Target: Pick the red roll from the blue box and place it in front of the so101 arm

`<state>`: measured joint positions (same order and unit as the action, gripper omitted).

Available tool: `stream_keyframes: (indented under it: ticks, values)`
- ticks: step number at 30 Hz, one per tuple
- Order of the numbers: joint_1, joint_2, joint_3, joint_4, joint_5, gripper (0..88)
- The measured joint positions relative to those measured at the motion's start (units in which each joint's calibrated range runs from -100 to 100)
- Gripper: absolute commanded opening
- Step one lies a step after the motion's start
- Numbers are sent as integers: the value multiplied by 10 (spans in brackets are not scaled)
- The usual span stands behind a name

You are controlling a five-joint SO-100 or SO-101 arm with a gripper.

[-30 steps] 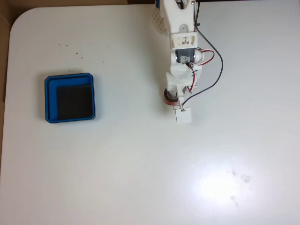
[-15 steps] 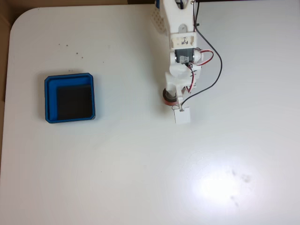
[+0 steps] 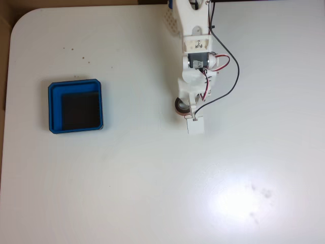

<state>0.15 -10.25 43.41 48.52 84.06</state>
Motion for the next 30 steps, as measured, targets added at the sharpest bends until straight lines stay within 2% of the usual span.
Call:
stream_keyframes:
  ticks: [8,16,26,30]
  values:
    - [0,-22,0,0,0,123]
    - [0,-46,0,0,2,126]
    - [67,-273,6,0,2,126]
    - [73,-390,60,0,2,126]
